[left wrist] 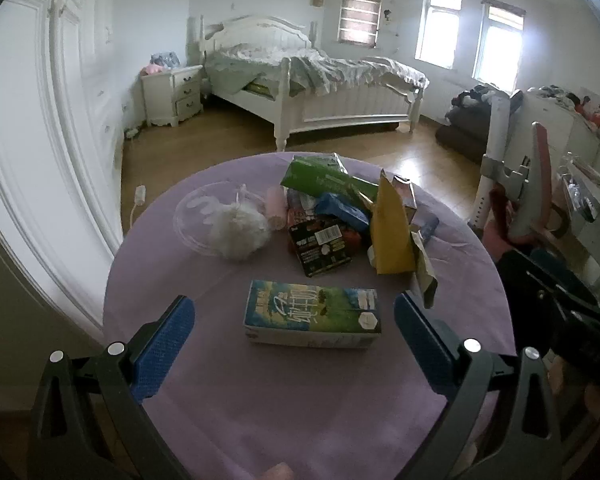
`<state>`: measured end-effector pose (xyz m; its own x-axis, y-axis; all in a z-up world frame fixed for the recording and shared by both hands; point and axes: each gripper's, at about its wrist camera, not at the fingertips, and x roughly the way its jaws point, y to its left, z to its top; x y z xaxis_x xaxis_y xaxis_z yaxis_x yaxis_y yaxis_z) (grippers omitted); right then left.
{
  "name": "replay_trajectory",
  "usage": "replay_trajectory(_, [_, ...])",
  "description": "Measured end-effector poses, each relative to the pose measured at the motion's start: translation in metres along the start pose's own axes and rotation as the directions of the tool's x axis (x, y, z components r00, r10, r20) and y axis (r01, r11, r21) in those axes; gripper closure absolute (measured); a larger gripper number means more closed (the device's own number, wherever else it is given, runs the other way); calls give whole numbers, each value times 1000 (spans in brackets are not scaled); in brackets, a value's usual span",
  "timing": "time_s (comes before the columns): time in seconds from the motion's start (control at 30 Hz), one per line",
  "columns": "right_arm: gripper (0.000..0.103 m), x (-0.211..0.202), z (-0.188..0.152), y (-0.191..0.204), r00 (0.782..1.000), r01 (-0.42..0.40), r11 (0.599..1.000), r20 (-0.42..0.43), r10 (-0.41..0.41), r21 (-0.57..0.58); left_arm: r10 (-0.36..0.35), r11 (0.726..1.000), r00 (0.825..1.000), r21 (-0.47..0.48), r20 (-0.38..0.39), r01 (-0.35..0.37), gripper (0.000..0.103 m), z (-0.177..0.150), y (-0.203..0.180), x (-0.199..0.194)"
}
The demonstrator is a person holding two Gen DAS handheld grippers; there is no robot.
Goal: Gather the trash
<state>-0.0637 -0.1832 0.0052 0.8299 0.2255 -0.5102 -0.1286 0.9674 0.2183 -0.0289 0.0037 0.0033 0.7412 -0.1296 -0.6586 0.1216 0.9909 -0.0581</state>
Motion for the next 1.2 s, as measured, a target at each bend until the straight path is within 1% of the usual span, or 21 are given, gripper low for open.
replay_trajectory(0.13, [4,1,-2,0,1000,-7,1000,-7,7,11,-8,1000,1000,-4,21,8,5,0,2,-6])
replay_trajectory(0.2, [4,1,-3,-1,1000,5,1000,-4,-5,13,-7,1000,1000,-11,23,8,5,-1,4,-8])
replay_trajectory(0.37, [4,-2,-4,4,1000,29,999,10,-29,-24,-8,1000,1000,-3,19,9,5,-1,4,-6])
replay_trajectory(0.53, [4,-1,-4,1,999,44,999,12,-43,-16,34,999,999,32,20,-35,5,-1,-2,-3])
replay_trajectory(0.83, [4,-1,-4,-4,998,62,998,17,-62,-6,55,998,998,23,13,-55,5,-2,-1,0])
replay_trajectory(1.17, [4,6,-6,-5,998,60,998,-11,-60,-4,39,999,999,37,7,-39,5,-4,-1,3])
replay_trajectory(1.2, [4,6,-6,-5,998,58,998,-12,-58,-5,28,999,1000,39,6,-28,5,-4,-1,3])
